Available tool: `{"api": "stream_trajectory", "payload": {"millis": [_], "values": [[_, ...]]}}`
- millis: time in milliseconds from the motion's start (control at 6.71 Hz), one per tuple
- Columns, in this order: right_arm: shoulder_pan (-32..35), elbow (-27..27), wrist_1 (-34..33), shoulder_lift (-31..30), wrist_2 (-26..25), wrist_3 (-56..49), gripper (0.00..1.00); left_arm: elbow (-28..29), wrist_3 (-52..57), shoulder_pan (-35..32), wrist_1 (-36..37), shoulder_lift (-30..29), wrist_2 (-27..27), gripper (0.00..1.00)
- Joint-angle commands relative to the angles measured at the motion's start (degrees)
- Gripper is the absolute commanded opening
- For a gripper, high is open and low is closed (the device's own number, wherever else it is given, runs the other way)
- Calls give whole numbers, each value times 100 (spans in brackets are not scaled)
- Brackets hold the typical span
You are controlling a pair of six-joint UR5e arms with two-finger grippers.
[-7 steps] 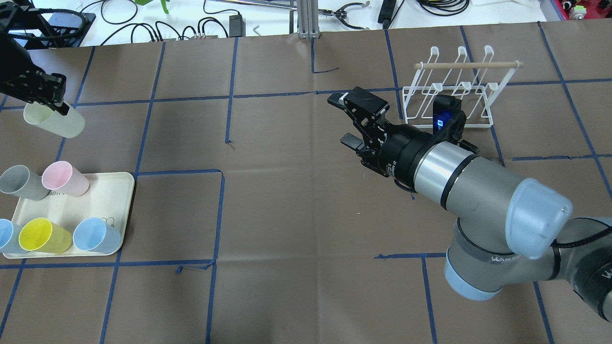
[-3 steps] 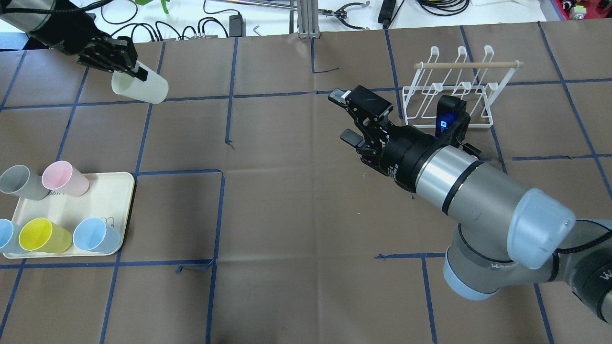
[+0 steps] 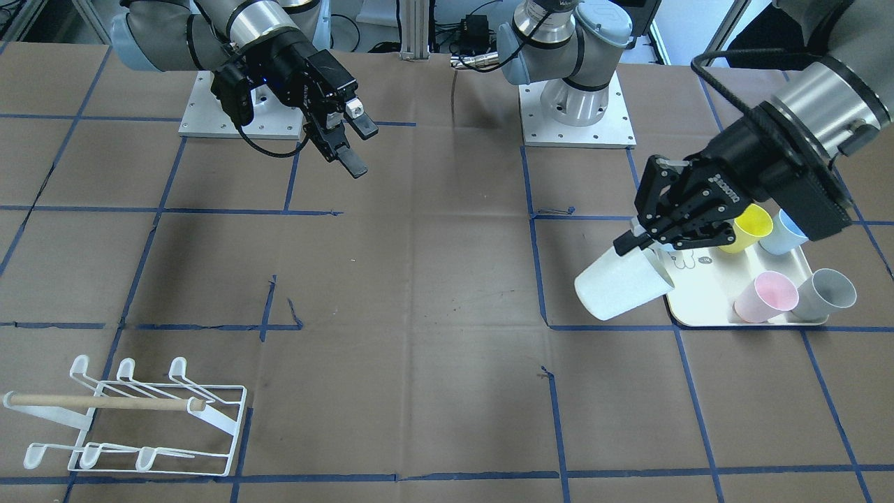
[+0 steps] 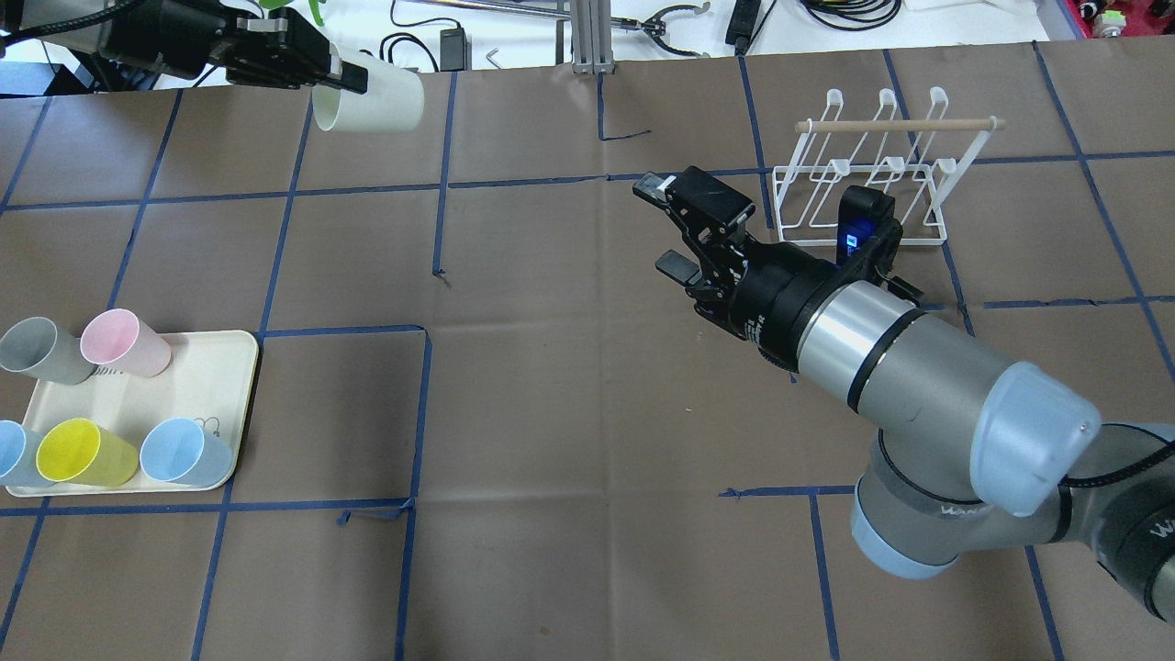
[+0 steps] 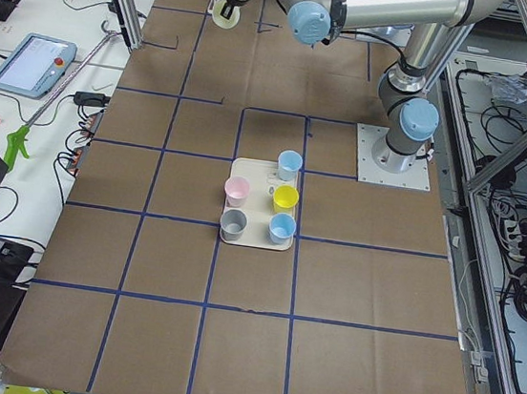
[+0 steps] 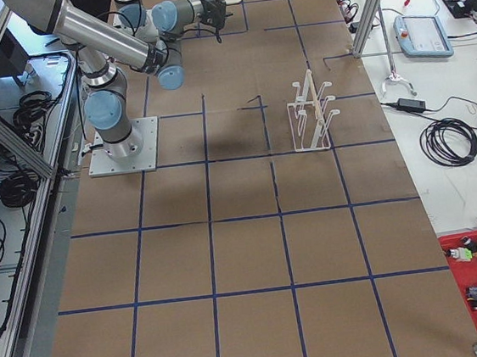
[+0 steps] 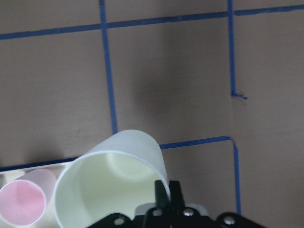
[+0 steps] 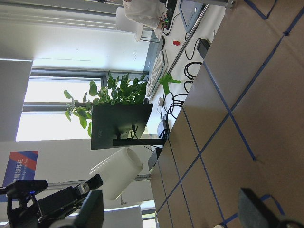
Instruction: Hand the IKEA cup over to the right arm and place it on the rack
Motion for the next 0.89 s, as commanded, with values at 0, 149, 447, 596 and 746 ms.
{"api": "stream_trajectory", "payload": {"millis": [0,149,447,596,746], "values": [[0,8,30,1,-178,632,100,-1353,-24,-282,2070,420,-752,0],[0,8,-14,-34,-414,1343,100,-2021,-155,-352,3264,447,-1051,0],[9,0,12,-34,-645,1780,100,-3077,-724,-676,5594,360,-1186,0],[35,-9,29,-26,-645,1781,100,-3387,-1223,-870,6545,359,-1159,0],[114,-9,21,-17,-645,1807,100,-3511,-1402,-915,7129,342,-1150,0]]}}
